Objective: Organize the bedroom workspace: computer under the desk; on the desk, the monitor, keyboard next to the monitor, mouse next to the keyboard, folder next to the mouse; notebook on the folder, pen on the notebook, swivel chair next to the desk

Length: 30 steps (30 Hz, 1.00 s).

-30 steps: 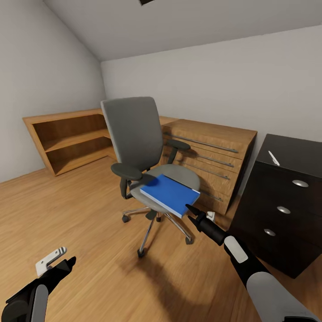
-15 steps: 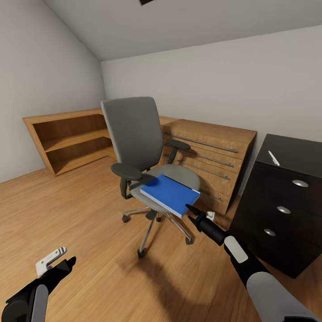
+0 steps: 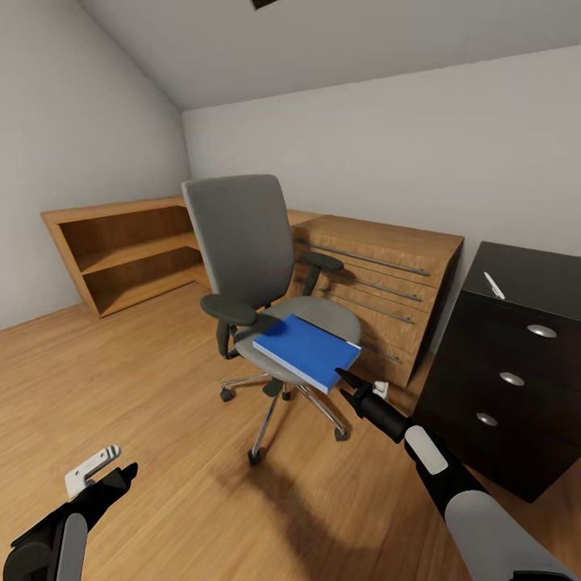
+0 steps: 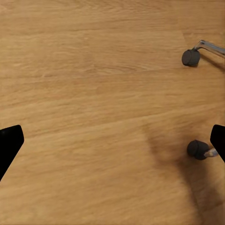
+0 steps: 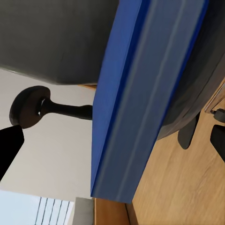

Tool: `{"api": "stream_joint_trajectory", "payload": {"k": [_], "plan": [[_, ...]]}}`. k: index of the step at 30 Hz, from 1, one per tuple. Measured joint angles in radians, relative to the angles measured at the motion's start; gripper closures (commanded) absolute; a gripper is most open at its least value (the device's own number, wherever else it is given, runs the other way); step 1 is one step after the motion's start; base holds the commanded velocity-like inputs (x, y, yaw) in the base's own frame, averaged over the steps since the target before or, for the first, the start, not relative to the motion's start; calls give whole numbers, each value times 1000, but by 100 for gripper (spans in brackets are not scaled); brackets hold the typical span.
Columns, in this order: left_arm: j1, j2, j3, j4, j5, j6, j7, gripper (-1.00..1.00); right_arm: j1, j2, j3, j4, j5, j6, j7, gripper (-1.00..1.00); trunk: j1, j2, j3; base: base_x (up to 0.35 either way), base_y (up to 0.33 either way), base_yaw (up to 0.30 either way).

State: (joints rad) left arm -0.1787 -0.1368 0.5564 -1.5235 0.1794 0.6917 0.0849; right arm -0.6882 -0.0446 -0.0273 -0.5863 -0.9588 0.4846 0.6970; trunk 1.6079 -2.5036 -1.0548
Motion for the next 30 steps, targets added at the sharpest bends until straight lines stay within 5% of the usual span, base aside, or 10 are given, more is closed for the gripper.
{"api": "stream_joint_trajectory", "payload": {"k": [30], "plan": [[0,-1,-2,-3,0,0,2,-100,0,-2,-2,0,1,-2,0,-100,0,0,0,0,0,0]]}}
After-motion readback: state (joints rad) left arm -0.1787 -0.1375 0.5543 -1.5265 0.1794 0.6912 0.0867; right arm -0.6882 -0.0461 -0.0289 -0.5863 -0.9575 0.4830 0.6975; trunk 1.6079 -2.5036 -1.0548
